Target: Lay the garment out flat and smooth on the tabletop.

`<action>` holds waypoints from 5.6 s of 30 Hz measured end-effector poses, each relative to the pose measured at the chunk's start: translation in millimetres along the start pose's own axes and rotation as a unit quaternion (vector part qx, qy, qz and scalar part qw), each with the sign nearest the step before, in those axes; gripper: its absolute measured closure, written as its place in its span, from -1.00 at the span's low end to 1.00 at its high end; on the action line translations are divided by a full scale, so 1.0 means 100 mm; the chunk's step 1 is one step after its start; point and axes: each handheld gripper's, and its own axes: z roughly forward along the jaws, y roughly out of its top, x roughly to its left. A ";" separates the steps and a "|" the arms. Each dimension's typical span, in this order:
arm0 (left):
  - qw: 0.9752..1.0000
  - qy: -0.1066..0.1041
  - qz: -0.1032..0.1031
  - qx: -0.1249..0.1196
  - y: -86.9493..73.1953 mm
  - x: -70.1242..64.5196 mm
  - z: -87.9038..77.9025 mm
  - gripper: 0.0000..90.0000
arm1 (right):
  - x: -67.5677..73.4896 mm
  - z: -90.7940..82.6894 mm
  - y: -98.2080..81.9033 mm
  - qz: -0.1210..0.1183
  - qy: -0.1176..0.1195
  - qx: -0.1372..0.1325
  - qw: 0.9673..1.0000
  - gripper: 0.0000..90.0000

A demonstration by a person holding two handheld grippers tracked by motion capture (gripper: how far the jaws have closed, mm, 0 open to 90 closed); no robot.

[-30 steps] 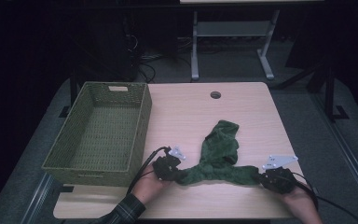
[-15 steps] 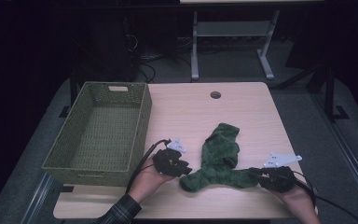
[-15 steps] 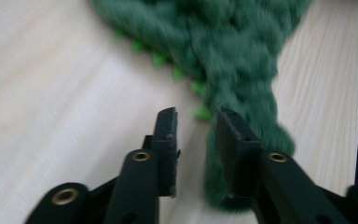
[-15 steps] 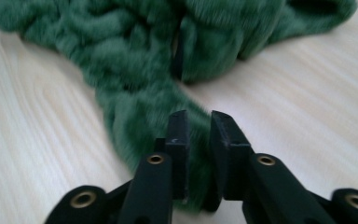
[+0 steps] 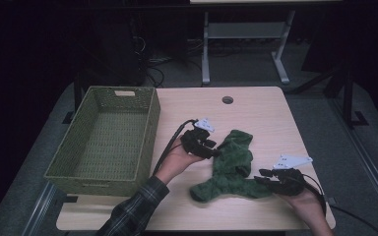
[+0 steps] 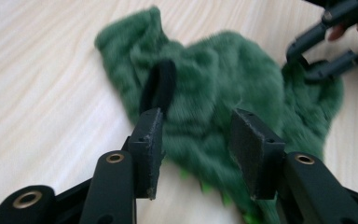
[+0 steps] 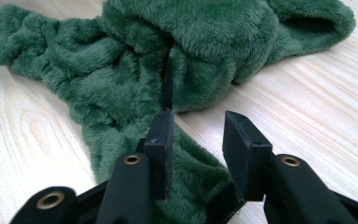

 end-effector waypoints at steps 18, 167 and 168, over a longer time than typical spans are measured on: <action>0.999 -0.032 -0.009 0.022 0.07 0.11 0.38 0.84 | 0.00 0.04 -0.04 0.005 0.005 0.007 1.000 0.37; 0.986 0.143 -0.088 0.001 -0.20 0.75 0.33 0.96 | -1.06 0.79 0.97 0.068 -0.045 0.054 0.995 0.96; 0.986 0.144 -0.090 0.005 -0.22 0.77 0.37 0.96 | -1.07 0.83 0.95 0.067 -0.049 0.059 0.995 0.96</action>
